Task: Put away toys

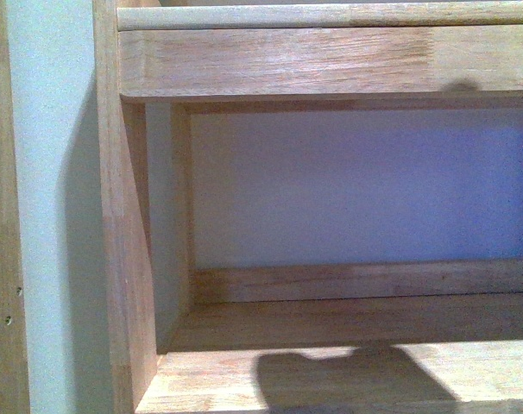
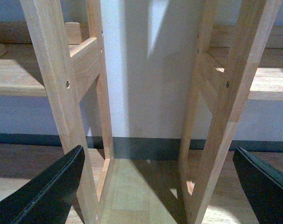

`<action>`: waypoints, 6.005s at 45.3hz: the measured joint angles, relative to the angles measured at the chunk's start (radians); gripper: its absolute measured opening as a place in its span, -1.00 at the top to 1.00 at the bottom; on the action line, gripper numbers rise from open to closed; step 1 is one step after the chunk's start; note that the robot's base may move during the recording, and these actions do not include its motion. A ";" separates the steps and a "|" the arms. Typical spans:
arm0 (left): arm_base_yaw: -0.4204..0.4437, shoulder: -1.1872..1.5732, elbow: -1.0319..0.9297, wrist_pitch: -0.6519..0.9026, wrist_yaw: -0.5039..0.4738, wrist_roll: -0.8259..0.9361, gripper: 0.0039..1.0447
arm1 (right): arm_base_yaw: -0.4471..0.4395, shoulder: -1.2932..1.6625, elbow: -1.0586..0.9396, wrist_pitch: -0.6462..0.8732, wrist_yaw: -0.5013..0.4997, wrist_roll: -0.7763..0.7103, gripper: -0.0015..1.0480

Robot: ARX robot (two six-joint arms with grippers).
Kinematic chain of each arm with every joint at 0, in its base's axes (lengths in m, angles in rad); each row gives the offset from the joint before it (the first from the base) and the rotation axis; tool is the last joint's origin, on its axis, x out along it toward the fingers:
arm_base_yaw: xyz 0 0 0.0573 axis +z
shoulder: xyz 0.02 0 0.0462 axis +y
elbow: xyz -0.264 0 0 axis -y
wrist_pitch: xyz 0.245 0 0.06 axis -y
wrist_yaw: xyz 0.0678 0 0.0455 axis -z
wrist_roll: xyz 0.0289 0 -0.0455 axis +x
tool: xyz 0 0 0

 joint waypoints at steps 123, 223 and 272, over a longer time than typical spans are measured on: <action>0.000 0.000 0.000 0.000 0.000 0.000 -0.89 | 0.092 1.146 1.129 -0.067 0.033 0.478 -0.40; 0.000 0.000 0.000 0.000 0.000 0.000 -0.89 | -0.327 -0.504 -0.744 -0.183 0.022 0.217 0.93; 0.000 0.000 0.000 0.000 0.000 0.000 -0.89 | -0.328 -0.559 -0.797 -0.176 0.019 0.216 -0.89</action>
